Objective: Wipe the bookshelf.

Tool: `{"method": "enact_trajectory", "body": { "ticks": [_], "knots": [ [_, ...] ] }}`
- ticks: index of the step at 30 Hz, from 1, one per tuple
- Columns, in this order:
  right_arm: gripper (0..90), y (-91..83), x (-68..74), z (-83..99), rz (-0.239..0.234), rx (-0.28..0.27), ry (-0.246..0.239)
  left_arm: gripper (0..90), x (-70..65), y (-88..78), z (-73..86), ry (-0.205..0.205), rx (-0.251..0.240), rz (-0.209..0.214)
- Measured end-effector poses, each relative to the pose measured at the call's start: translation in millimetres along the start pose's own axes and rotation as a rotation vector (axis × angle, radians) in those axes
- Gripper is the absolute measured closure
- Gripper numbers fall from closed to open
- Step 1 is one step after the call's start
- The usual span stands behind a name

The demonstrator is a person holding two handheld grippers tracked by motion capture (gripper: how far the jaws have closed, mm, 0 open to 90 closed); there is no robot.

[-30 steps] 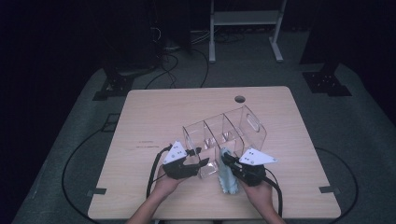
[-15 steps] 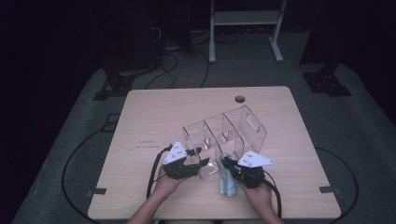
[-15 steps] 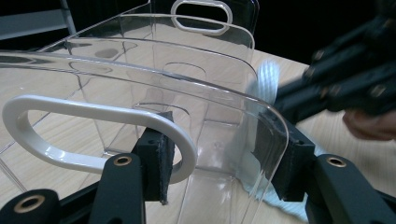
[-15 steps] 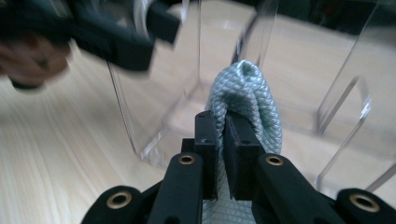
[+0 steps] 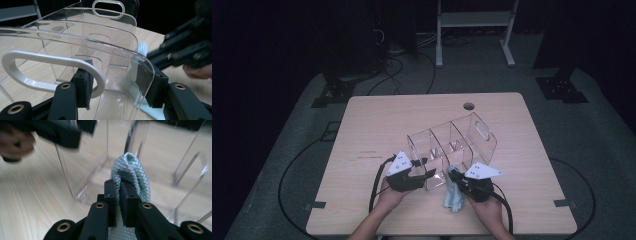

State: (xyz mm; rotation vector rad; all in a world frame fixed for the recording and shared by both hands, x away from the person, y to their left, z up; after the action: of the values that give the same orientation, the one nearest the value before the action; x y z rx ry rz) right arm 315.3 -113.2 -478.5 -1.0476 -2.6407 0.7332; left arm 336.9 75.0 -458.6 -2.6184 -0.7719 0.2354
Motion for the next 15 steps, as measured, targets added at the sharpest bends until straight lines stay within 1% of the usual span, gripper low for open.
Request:
{"method": "enact_trajectory", "body": {
  "ticks": [2, 3, 5, 6, 7, 8, 9, 10, 11, 12, 13, 15],
  "knots": [
    [83.8, 1.9, -0.5, 2.0, -0.004, 0.004, 0.004, 47.6, -0.2, 0.3, 0.4, 0.003, 0.002, -0.003],
    [83.8, 9.6, -1.1, 11.7, -0.014, 0.043, 0.014, 47.6, 0.1, 0.1, 0.4, 0.002, 0.001, -0.001],
    [83.7, 16.7, -1.6, 20.8, -0.021, 0.081, 0.023, 47.6, 0.0, 0.2, 0.4, 0.003, 0.001, -0.001],
    [83.8, 18.3, -1.4, 22.9, -0.022, 0.093, 0.028, 47.6, 0.0, 0.1, 0.4, 0.002, 0.000, -0.003],
    [83.8, 18.3, -1.4, 22.9, -0.022, 0.093, 0.028, 47.6, 0.0, 0.1, 0.4, 0.002, 0.000, -0.003],
    [83.8, 12.6, -0.6, 15.5, -0.020, 0.064, 0.023, 47.6, 0.2, -0.2, 0.1, 0.002, 0.001, -0.001],
    [83.8, 12.6, -0.6, 15.5, -0.020, 0.064, 0.023, 47.6, 0.2, -0.2, 0.1, 0.002, 0.001, -0.001],
    [83.8, 2.6, 0.4, 3.3, -0.015, 0.009, 0.021, 47.6, -0.2, 0.2, 0.2, 0.001, 0.000, -0.002],
    [83.8, -0.7, 0.4, -1.3, -0.014, -0.010, 0.014, 47.6, -0.2, 0.2, 0.1, 0.001, -0.001, -0.002],
    [83.8, -0.7, 0.4, -1.3, -0.014, -0.010, 0.014, 47.6, -0.2, 0.2, 0.1, 0.001, -0.001, -0.002],
    [83.7, -4.4, 0.2, -6.1, -0.011, -0.028, 0.013, 47.6, -0.1, 0.2, 0.1, 0.000, -0.001, -0.002],
    [83.8, -3.1, -0.9, -4.9, -0.016, -0.026, 0.021, 47.6, -0.6, 0.4, 0.4, 0.002, 0.001, -0.005]
  ]
}}
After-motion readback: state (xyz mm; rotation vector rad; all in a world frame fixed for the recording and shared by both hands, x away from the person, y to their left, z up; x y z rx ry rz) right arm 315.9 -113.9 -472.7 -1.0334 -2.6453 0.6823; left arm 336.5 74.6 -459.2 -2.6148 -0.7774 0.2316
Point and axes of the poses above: each handheld gripper's, and its own axes: y roughly forward along the jaws, z roughly out of its underside, x roughly to its left, the point moved 5 cm from there along y, roughly forward along the jaws, and after that the axes turned 5 degrees about x, right-handed, at the moved point
